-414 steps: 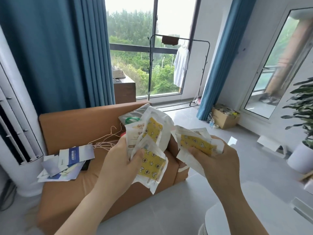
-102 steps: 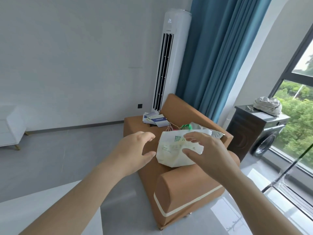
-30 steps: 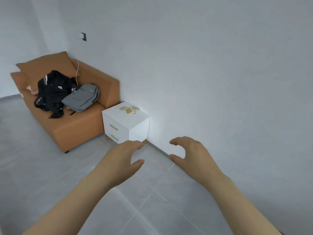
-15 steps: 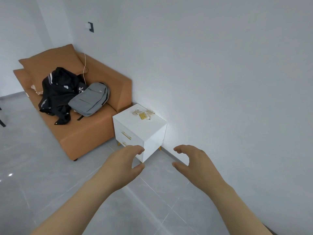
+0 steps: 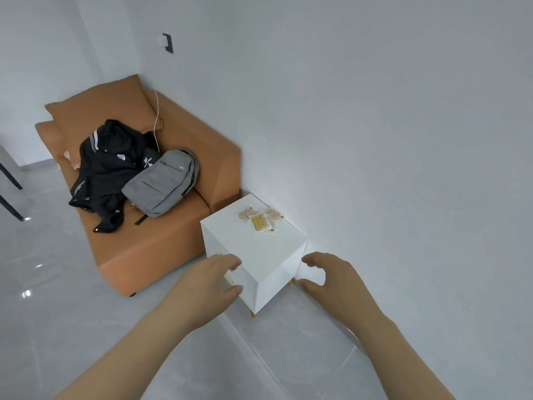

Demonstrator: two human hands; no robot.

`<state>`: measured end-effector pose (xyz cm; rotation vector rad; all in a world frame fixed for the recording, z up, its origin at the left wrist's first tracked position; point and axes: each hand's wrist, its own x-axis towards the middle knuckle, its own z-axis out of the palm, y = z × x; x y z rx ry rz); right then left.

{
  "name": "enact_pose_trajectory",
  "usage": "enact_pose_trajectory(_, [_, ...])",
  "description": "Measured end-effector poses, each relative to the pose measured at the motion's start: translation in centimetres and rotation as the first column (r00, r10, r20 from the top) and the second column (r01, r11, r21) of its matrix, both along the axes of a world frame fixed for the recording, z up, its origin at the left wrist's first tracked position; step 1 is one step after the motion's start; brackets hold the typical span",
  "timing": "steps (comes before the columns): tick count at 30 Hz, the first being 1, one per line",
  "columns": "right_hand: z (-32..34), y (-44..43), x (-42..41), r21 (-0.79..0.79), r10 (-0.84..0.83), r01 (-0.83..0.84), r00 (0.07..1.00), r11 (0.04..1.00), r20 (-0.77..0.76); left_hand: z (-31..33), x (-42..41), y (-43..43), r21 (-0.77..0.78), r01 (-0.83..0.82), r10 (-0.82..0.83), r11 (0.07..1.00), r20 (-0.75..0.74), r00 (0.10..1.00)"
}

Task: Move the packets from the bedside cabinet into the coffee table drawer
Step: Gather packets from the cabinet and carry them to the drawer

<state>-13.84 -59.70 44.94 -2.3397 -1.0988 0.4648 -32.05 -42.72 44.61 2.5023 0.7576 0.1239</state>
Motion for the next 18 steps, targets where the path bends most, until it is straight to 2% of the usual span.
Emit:
enact_pose_trajectory(6, [-2.2,6.6,5.8,-0.036,0.015,-0.016,0.999,0.999,-0.028,-1.9,5.9,7.0,-0.035,-0.005,0.004,0.999,-0.028,1.0])
enact_pose_trajectory(11, [-4.0,12.5,10.3,-0.069,-0.04,0.037,0.998,0.997,-0.04,-3.6,11.0,14.3,-0.046,0.031,-0.035,0.998,-0.067,0.997])
enact_pose_trajectory(18, [-6.2,19.8,14.9,-0.169,-0.154,0.138,0.985,0.976,-0.083,-5.7,17.6,24.8,-0.138,0.08,-0.104,0.987,-0.169,0.98])
